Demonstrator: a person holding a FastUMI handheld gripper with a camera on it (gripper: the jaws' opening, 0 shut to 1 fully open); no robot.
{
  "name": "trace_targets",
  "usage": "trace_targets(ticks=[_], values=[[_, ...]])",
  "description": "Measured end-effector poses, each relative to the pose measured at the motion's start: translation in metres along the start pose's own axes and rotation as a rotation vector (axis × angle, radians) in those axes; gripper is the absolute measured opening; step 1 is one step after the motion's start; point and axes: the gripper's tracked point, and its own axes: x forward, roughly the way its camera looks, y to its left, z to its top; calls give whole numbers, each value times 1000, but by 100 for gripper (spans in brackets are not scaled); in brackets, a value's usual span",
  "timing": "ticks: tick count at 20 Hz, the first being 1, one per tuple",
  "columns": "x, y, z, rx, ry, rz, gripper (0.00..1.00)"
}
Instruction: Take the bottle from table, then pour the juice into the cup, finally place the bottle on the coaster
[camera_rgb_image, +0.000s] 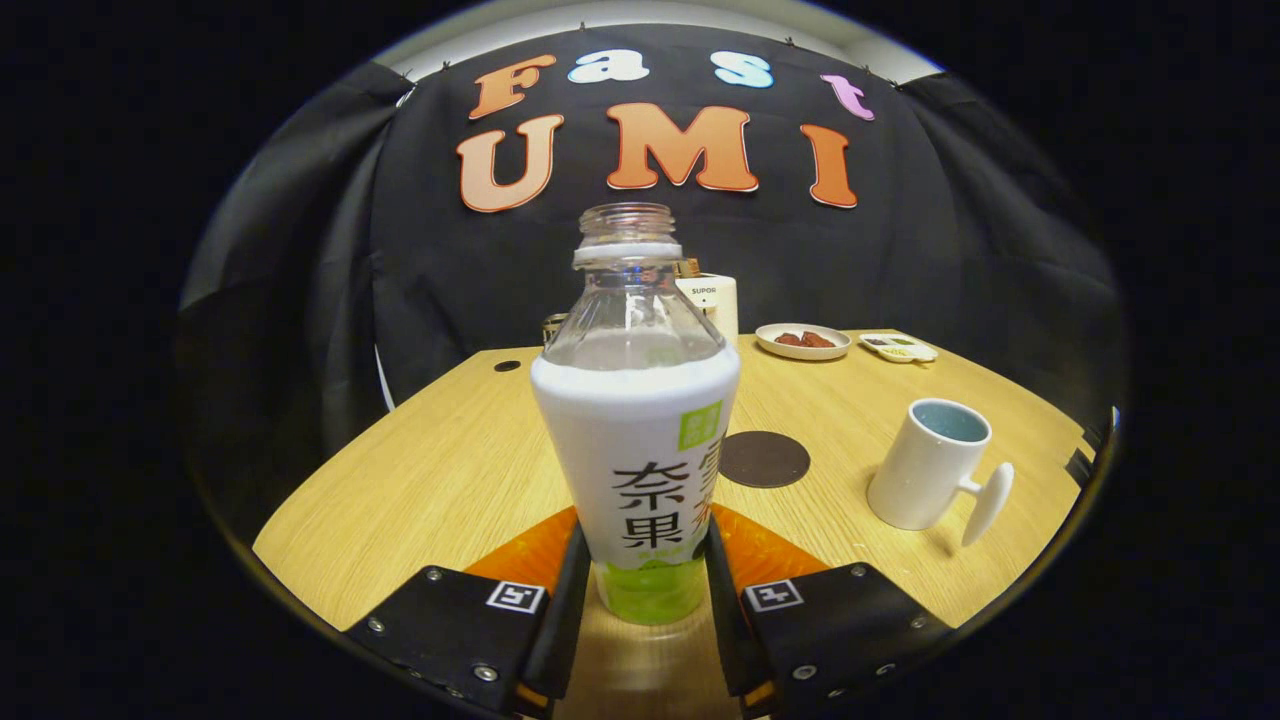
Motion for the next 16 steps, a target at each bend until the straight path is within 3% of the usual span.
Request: trace_targets(ticks=[9, 16], values=[[6, 13, 36, 301, -33, 166, 58], [15, -2, 45, 616, -10, 227, 58]])
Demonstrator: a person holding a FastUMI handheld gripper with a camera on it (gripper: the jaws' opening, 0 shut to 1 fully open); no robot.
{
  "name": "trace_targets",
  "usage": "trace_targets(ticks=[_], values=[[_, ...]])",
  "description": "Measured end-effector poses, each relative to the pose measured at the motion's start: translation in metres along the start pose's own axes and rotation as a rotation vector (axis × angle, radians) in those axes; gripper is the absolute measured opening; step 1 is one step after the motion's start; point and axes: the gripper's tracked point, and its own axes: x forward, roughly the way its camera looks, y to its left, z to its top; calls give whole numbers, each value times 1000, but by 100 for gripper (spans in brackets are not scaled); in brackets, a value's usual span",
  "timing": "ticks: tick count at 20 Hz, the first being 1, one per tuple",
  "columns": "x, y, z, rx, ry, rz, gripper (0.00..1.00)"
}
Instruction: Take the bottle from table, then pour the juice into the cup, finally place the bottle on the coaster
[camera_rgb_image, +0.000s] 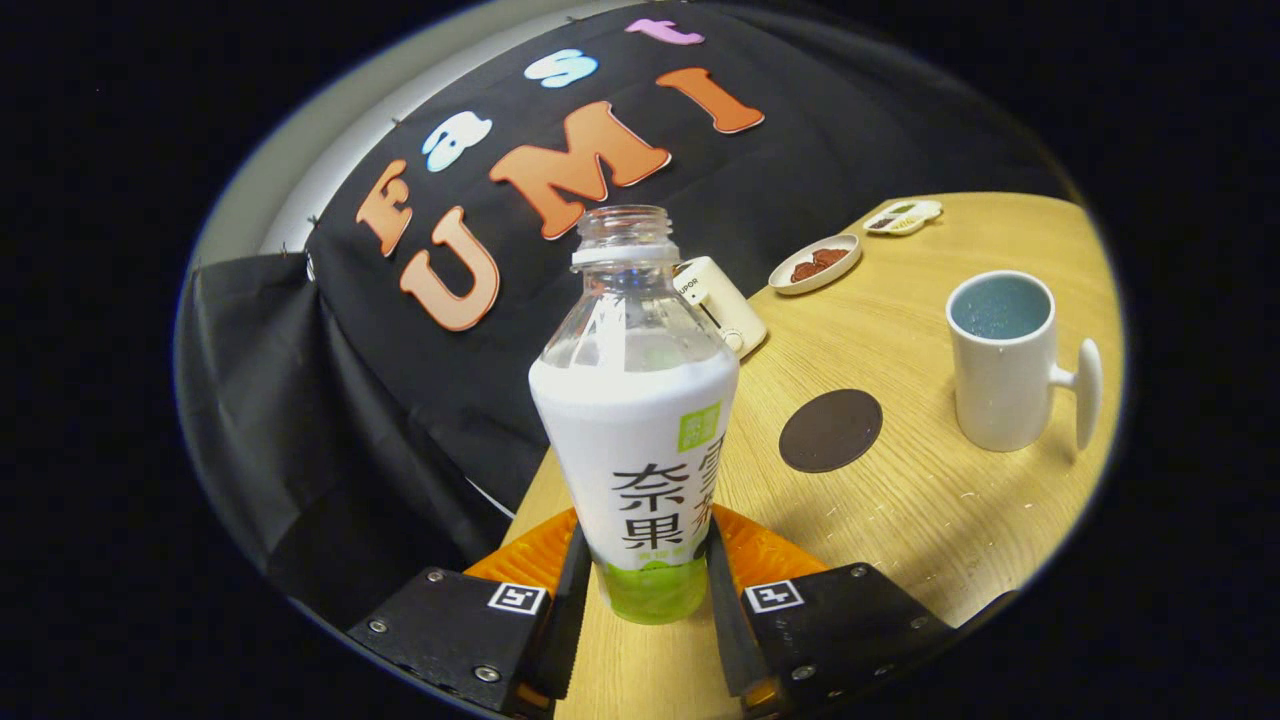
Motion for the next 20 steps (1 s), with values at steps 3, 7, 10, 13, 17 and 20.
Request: trace_targets(ticks=[3, 7, 10, 13, 17, 20], values=[[-1, -11, 6, 116, -17, 20, 58], [-4, -13, 15, 296, -45, 71, 58], [-1, -13, 21, 407, -51, 103, 57], [0, -9, 25, 484, -45, 127, 57], [2, -8, 33, 600, -62, 161, 57], [-2, -13, 37, 669, -78, 162, 57]])
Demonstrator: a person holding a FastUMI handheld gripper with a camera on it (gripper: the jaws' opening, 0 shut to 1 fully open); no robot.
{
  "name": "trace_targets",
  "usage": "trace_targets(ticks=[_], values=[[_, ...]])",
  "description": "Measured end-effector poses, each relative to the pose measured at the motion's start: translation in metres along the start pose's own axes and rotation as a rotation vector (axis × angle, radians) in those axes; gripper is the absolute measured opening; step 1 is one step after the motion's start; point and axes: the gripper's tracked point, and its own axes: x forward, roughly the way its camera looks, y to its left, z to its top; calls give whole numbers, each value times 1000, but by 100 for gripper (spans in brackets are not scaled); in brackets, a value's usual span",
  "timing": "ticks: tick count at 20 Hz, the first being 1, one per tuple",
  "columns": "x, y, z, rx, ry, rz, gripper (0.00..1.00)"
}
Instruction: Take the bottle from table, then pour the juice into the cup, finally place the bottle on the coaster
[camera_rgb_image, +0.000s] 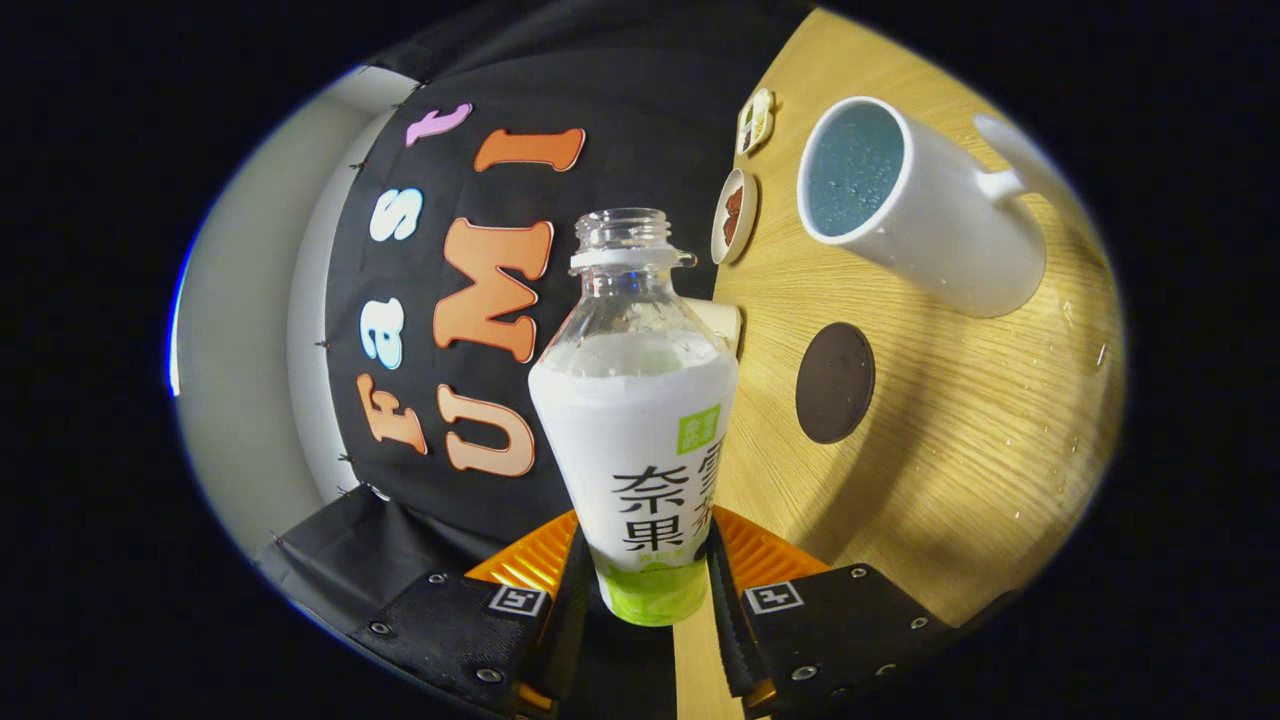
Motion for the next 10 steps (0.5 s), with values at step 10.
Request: trace_targets(ticks=[10], values=[[-1, 6, 13, 172, -51, 34, 57]])
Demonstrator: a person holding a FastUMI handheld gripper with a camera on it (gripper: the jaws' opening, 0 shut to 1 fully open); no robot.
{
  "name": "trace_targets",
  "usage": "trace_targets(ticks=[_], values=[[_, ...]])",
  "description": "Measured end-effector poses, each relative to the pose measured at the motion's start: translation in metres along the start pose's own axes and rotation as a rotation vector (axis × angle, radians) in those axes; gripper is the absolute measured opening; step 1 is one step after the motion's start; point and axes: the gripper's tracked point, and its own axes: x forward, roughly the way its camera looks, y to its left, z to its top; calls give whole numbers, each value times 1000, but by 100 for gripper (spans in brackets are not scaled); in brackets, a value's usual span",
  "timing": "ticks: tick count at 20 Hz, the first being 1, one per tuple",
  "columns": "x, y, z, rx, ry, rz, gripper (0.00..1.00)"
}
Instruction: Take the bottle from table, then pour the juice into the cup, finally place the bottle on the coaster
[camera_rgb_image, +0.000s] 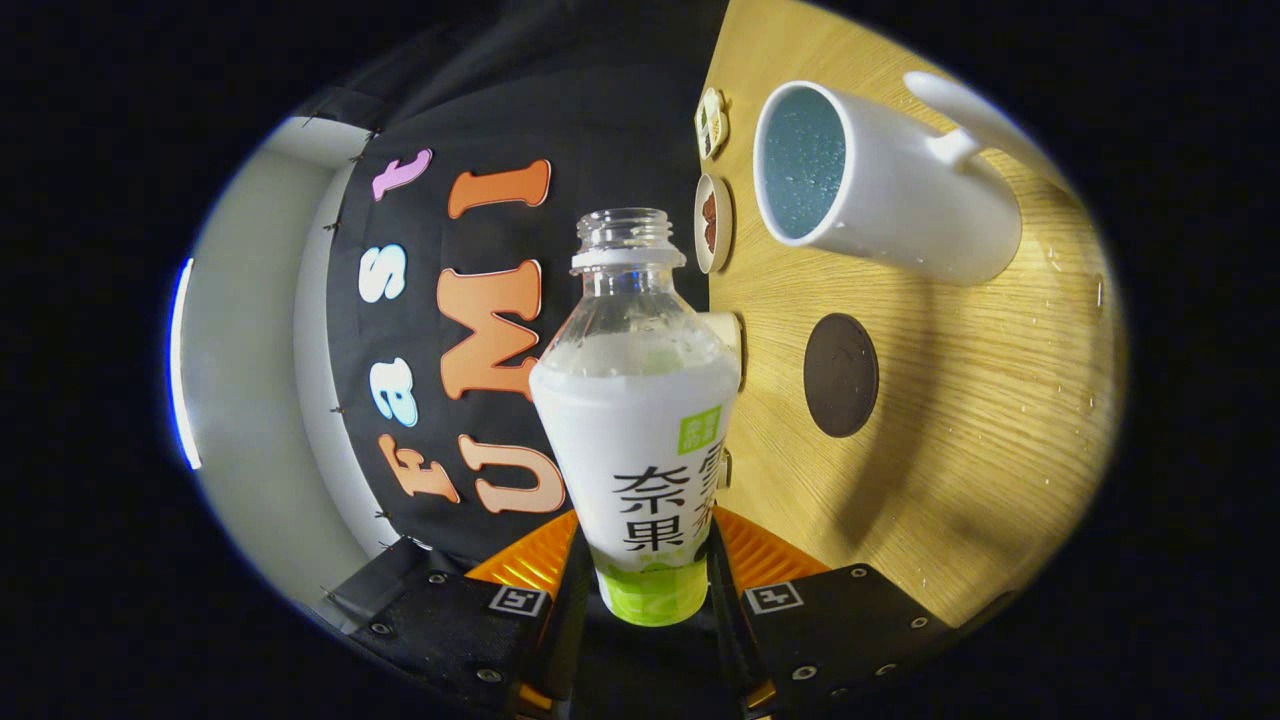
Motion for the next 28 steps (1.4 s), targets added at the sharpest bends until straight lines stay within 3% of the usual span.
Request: trace_targets(ticks=[28], values=[[-5, 22, 36, 202, -78, 70, 57]])
